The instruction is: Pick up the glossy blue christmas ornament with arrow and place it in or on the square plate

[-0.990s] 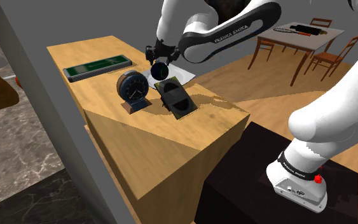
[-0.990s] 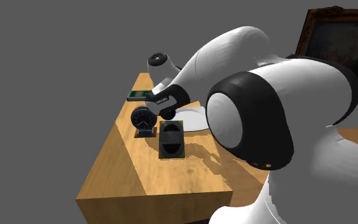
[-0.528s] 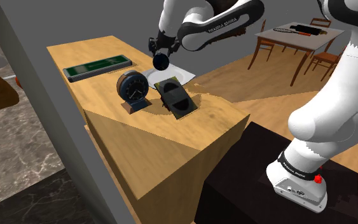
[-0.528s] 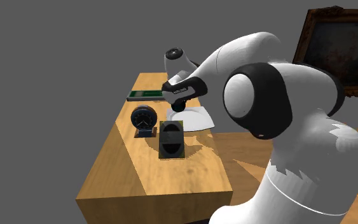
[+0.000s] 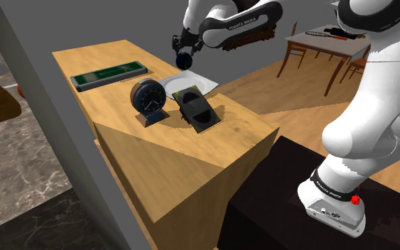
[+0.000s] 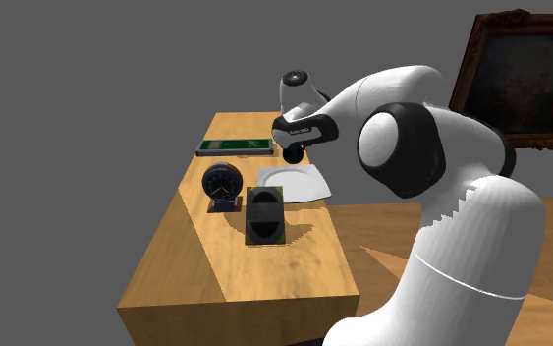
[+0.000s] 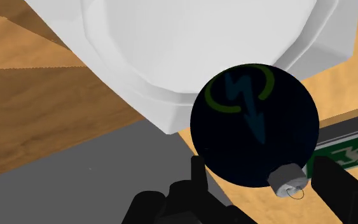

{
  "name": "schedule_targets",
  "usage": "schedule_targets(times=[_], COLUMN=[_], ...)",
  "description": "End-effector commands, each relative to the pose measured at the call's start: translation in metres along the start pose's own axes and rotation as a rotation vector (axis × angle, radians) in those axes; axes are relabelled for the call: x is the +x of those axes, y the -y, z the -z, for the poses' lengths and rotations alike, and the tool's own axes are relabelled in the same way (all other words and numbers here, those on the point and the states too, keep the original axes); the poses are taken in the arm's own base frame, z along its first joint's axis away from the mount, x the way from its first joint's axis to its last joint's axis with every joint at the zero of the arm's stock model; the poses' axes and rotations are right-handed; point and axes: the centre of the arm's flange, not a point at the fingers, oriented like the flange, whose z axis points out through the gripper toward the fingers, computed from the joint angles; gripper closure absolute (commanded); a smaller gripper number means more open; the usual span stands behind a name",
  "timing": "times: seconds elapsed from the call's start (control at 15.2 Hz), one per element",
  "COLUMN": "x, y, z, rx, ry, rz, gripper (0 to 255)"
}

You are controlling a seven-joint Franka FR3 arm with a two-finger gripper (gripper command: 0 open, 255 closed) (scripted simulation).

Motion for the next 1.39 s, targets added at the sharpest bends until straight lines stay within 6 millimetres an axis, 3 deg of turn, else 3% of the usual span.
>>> schedule_targets(times=[0.0,0.99,1.32], x=[-0.002,-0.046,-0.046], y=[-0.001,-0.012,-0.012], z=[-0.009,-0.073,-0.073], rx=[0.0,0.0,0.0], ry=[-0.001,-0.001,-0.001], rz=[0.001,0.001,0.001], gripper=[255,255,255])
